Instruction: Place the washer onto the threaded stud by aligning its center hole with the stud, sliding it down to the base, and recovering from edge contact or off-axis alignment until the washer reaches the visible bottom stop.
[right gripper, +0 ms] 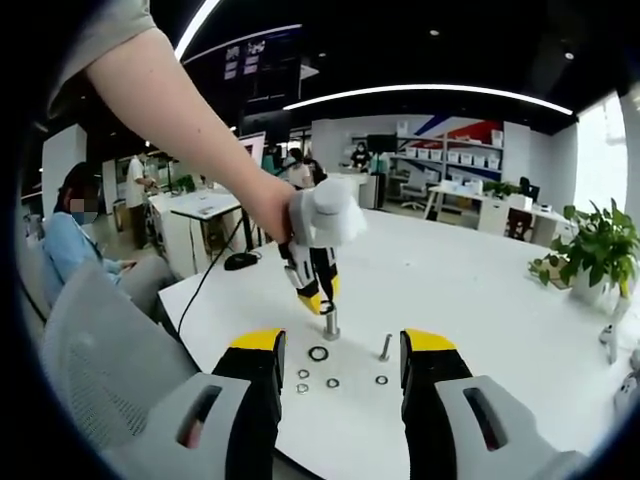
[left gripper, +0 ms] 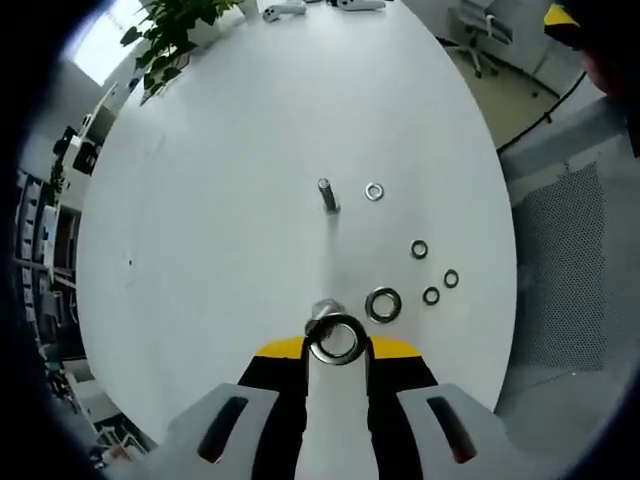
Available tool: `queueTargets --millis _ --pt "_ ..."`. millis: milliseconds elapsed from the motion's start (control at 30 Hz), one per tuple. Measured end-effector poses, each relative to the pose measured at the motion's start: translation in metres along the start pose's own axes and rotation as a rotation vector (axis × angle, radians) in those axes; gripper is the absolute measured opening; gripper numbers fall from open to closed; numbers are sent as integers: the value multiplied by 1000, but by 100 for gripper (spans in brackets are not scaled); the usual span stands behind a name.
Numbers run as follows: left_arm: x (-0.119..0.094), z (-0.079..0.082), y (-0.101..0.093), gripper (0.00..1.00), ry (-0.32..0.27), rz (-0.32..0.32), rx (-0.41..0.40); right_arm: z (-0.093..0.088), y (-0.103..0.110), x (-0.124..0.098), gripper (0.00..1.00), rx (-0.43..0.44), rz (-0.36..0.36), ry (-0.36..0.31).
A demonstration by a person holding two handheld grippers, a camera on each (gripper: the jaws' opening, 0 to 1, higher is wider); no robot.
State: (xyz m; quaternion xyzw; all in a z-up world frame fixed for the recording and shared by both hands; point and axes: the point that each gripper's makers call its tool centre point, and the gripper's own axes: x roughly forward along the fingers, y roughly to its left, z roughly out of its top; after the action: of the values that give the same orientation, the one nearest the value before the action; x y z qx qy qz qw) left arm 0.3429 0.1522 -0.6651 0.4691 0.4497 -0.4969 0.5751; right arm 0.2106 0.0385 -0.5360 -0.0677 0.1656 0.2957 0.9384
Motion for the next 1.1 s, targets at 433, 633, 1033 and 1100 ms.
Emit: queueTargets --millis 433,633,1033,1100 --pt "10 0 8 19 22 7 -28 -1 -3 -1 48 9 -10 0" --pt "11 2 10 19 20 4 -36 0 -4 -1 48 15 -13 -2" --pt "20 1 11 20 44 6 -17 -2 -5 0 48 14 -18 3" --pt "21 0 10 20 54 6 -20 -2 -5 0 48 17 -20 2"
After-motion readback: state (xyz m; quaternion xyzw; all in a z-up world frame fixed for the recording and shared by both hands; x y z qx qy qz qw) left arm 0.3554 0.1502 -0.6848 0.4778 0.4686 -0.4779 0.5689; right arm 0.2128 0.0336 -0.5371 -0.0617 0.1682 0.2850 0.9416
